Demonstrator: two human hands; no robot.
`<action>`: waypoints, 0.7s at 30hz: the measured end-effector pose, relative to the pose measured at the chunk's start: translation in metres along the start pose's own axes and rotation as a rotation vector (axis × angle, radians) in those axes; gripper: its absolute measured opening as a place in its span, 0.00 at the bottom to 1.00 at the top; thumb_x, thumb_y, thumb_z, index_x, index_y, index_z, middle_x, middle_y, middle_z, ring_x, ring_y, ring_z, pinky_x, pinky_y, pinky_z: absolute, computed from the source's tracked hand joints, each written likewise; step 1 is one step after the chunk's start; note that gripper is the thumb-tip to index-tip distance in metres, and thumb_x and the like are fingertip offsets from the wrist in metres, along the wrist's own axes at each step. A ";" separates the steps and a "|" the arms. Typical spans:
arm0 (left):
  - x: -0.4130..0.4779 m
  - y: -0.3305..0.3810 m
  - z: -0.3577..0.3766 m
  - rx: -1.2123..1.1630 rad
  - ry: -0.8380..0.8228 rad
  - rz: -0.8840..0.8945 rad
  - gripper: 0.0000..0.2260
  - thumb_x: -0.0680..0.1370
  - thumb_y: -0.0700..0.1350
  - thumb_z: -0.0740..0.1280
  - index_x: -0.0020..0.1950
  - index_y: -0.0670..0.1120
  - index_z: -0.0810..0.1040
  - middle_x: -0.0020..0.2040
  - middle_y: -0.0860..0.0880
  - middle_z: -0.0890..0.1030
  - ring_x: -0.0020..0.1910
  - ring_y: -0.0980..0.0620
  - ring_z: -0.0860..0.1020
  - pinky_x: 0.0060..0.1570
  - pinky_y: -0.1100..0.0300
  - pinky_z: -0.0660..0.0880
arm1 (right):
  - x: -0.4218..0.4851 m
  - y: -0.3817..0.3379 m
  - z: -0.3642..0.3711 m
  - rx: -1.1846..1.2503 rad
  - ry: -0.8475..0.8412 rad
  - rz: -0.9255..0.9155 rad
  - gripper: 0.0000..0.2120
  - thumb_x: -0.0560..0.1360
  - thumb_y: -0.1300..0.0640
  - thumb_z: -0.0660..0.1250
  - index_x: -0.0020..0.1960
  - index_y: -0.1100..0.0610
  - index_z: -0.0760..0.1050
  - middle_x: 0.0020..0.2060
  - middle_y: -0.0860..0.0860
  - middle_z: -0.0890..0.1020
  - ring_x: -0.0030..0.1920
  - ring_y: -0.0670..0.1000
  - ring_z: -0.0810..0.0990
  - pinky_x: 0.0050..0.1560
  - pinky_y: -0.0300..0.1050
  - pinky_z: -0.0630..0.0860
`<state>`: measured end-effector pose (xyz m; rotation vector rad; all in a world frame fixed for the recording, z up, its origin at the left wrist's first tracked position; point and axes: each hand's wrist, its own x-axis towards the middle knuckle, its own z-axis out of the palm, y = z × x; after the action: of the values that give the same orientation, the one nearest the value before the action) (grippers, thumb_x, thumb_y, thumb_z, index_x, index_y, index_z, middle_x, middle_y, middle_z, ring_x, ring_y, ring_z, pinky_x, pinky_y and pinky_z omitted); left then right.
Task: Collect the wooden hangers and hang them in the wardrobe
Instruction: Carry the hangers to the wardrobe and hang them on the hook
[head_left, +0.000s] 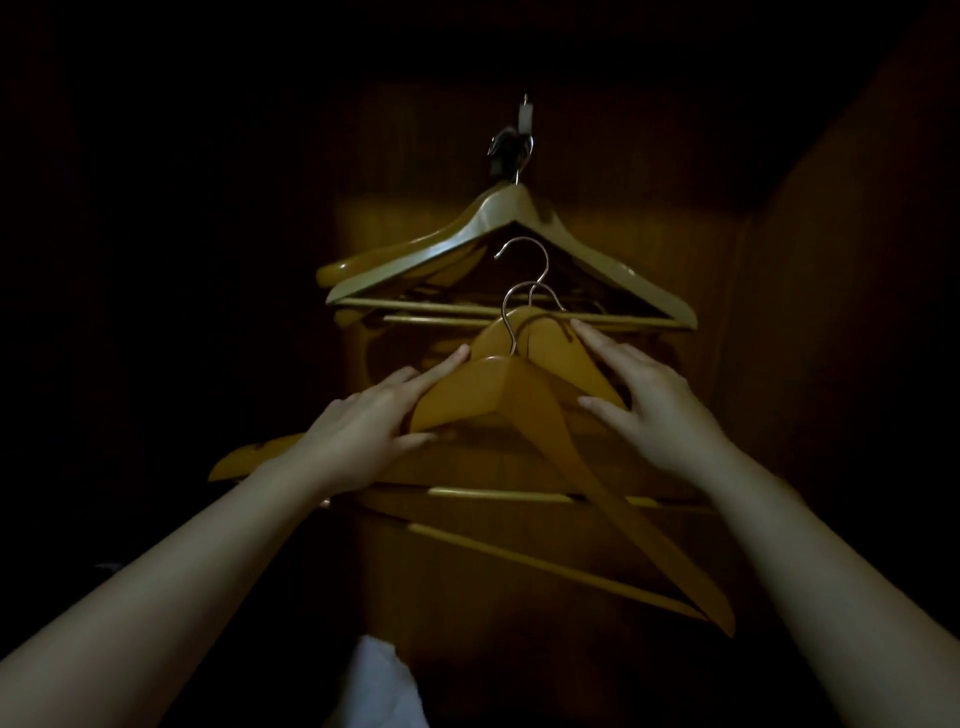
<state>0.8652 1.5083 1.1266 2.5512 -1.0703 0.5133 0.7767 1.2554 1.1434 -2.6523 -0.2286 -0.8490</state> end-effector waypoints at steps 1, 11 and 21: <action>0.008 0.003 -0.006 0.017 0.015 0.002 0.37 0.77 0.57 0.60 0.64 0.75 0.31 0.67 0.53 0.66 0.60 0.52 0.73 0.56 0.56 0.75 | 0.006 0.001 -0.005 -0.023 0.031 -0.016 0.36 0.76 0.54 0.64 0.69 0.32 0.43 0.69 0.48 0.68 0.67 0.52 0.69 0.68 0.61 0.66; 0.084 0.025 -0.057 0.027 0.126 0.009 0.34 0.75 0.57 0.63 0.67 0.68 0.38 0.77 0.58 0.49 0.76 0.53 0.51 0.74 0.44 0.49 | 0.069 0.024 -0.046 -0.103 0.228 -0.082 0.36 0.78 0.55 0.62 0.75 0.42 0.42 0.72 0.48 0.66 0.69 0.54 0.68 0.68 0.55 0.65; 0.141 0.001 -0.069 0.097 0.121 -0.095 0.33 0.76 0.56 0.62 0.75 0.60 0.45 0.78 0.57 0.45 0.77 0.54 0.46 0.74 0.41 0.47 | 0.150 0.041 -0.051 -0.126 0.155 -0.027 0.34 0.78 0.55 0.61 0.76 0.42 0.44 0.67 0.52 0.72 0.65 0.59 0.72 0.62 0.57 0.69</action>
<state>0.9430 1.4506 1.2506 2.6016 -0.8990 0.7003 0.8806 1.2052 1.2592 -2.6860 -0.1779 -1.1060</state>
